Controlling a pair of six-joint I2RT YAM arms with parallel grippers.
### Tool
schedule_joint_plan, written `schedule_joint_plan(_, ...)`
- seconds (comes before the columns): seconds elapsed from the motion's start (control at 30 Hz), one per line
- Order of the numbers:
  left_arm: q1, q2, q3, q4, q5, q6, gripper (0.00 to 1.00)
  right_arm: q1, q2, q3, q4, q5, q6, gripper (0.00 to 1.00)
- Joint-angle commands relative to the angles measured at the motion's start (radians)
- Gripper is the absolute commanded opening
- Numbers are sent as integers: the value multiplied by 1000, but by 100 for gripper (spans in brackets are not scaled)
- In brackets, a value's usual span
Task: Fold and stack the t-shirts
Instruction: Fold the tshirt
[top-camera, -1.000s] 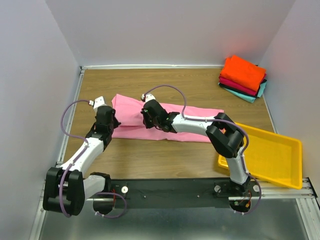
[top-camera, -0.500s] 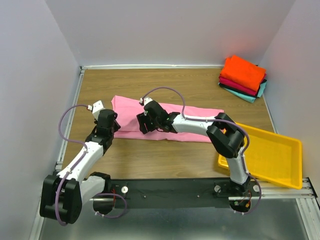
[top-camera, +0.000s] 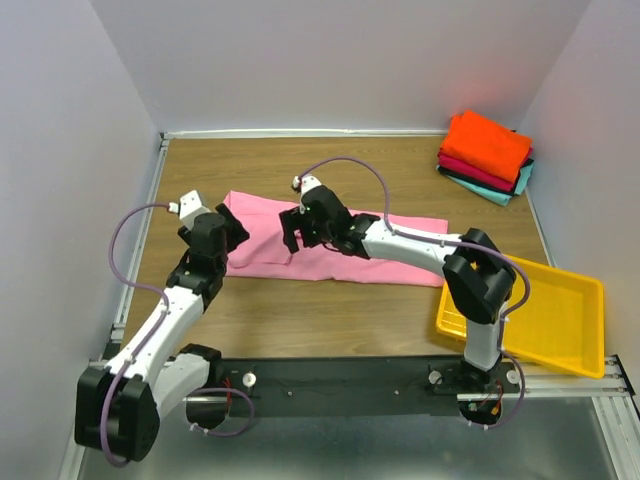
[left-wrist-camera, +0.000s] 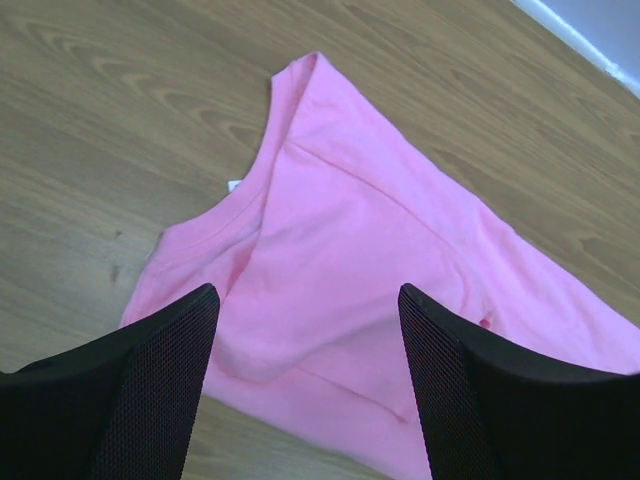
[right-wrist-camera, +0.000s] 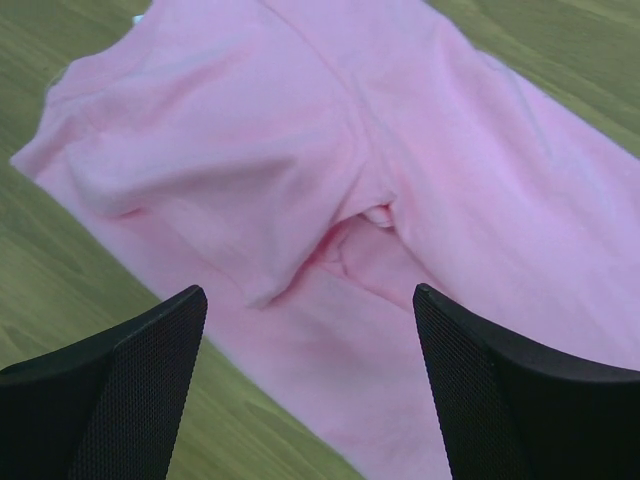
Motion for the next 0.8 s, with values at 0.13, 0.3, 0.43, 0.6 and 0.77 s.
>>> schedule_joint_plan(0.13,-24,271,86,252,190,31,80,-90,16,-36,-11,78,25,91)
schedule_joint_plan(0.3,-35,444,152,344,275,56,80,-146,-18,-115,-8,75,45,92)
schedule_joint_plan(0.43,-37,585,192,399,356,73,81,-170,-52,-181,-5,74,57,93)
schedule_joint_plan(0.6,-37,720,227,453,456,73,81,-187,-87,-253,12,66,82,94)
schedule_joint_plan(0.77,-37,811,268,476,479,83,81,-198,-76,-310,32,25,112,95)
